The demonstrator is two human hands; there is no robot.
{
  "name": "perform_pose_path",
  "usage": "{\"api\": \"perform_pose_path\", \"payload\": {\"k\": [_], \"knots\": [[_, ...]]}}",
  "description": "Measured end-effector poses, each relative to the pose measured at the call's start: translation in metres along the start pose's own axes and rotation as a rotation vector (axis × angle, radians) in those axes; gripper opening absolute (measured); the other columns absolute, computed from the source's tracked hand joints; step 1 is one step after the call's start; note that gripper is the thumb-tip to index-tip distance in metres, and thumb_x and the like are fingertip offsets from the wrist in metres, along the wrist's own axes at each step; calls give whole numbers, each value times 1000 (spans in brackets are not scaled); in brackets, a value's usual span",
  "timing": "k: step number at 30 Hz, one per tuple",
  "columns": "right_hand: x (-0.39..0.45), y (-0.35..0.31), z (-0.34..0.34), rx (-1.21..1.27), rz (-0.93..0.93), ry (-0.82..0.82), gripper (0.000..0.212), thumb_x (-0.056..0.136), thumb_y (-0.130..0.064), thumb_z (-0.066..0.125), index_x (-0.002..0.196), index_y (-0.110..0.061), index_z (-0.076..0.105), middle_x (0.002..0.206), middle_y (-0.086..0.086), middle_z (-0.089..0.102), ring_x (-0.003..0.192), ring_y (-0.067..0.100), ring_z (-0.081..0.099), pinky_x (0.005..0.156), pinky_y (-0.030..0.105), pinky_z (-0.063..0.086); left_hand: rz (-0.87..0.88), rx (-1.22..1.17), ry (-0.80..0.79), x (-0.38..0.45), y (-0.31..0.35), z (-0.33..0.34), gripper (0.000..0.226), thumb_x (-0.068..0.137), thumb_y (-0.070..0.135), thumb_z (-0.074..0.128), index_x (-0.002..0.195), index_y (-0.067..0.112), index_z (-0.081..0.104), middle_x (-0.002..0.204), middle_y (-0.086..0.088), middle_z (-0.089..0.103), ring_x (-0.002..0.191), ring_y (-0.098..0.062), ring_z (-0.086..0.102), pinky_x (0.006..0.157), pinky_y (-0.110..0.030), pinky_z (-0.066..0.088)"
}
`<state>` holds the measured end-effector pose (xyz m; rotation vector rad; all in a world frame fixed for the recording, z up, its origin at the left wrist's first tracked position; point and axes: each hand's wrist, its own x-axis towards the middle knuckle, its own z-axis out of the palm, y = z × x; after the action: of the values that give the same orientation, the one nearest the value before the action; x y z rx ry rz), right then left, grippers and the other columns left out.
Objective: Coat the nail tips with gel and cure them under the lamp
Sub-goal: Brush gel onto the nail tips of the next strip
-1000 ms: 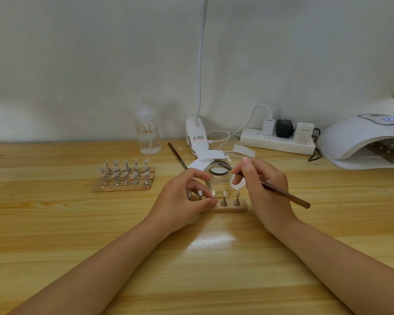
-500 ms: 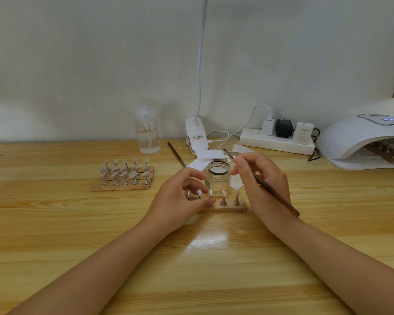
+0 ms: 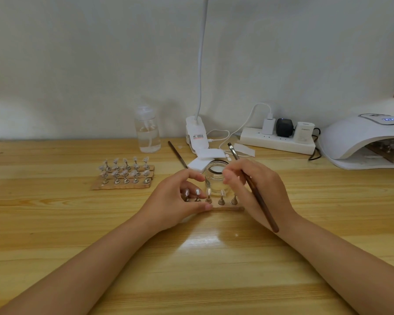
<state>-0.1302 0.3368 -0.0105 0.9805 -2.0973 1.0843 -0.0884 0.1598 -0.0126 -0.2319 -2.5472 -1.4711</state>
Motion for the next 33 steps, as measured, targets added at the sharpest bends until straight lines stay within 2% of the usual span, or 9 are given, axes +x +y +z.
{"api": "perform_pose_path", "payload": {"k": [4,7,11,19,23,27,29,31,33], "knots": [[-2,1,2,-110,-85,-67,27,76,-40,60,85,-15,67,73,-10,64,71,4,51,64,20,43,6,-1,-2,-1,-3,-5,42,63,19,81,95,32,57,75,8,68,68,6,59,65,-7,43],[-2,2,2,-127,-117,-109,21,71,-30,70,85,-15,67,75,-11,64,71,4,52,67,18,41,16,13,0,-1,-3,-6,42,64,19,81,96,32,57,73,12,67,70,6,60,66,-7,44],[-1,3,3,-158,-134,-123,18,69,-28,70,84,-17,67,79,-22,53,72,0,49,73,13,35,10,7,2,-2,-3,-6,41,64,19,81,95,32,57,74,10,67,69,7,59,67,-8,44],[-2,5,3,-138,-151,-129,15,68,-22,72,81,-18,66,78,-24,52,75,-4,44,75,15,35,12,13,20,-1,-6,-6,42,63,20,82,93,34,56,74,8,68,70,9,59,65,-4,42],[-1,3,1,-128,-169,-127,19,67,-15,79,82,-16,67,79,-22,51,73,-4,45,72,20,39,12,20,24,1,-7,-5,42,62,22,82,92,36,56,73,11,68,69,10,58,62,-1,38],[-2,-3,0,-128,-243,-128,16,72,-26,70,82,-14,68,74,-11,63,71,8,56,67,28,48,33,11,34,0,-8,-5,44,62,23,82,94,37,55,72,14,68,69,9,58,62,-2,39],[-2,-4,0,-130,-256,-118,18,74,-29,65,82,-14,68,73,-8,64,71,10,57,68,27,48,43,10,37,-1,-8,-5,45,63,22,82,96,37,54,72,13,68,68,7,57,62,-3,40],[-2,-5,1,-120,-245,-87,17,74,-28,65,82,-14,68,72,-8,64,71,6,54,68,23,45,62,35,34,-2,-6,-4,47,62,25,81,97,38,53,78,12,66,68,3,55,62,-5,41],[-3,-5,3,-103,-225,-49,18,74,-28,65,82,-13,68,72,-7,63,72,2,49,68,20,43,110,94,63,-4,-2,-4,51,57,39,79,99,41,50,95,13,59,75,2,53,66,-5,41]]}}
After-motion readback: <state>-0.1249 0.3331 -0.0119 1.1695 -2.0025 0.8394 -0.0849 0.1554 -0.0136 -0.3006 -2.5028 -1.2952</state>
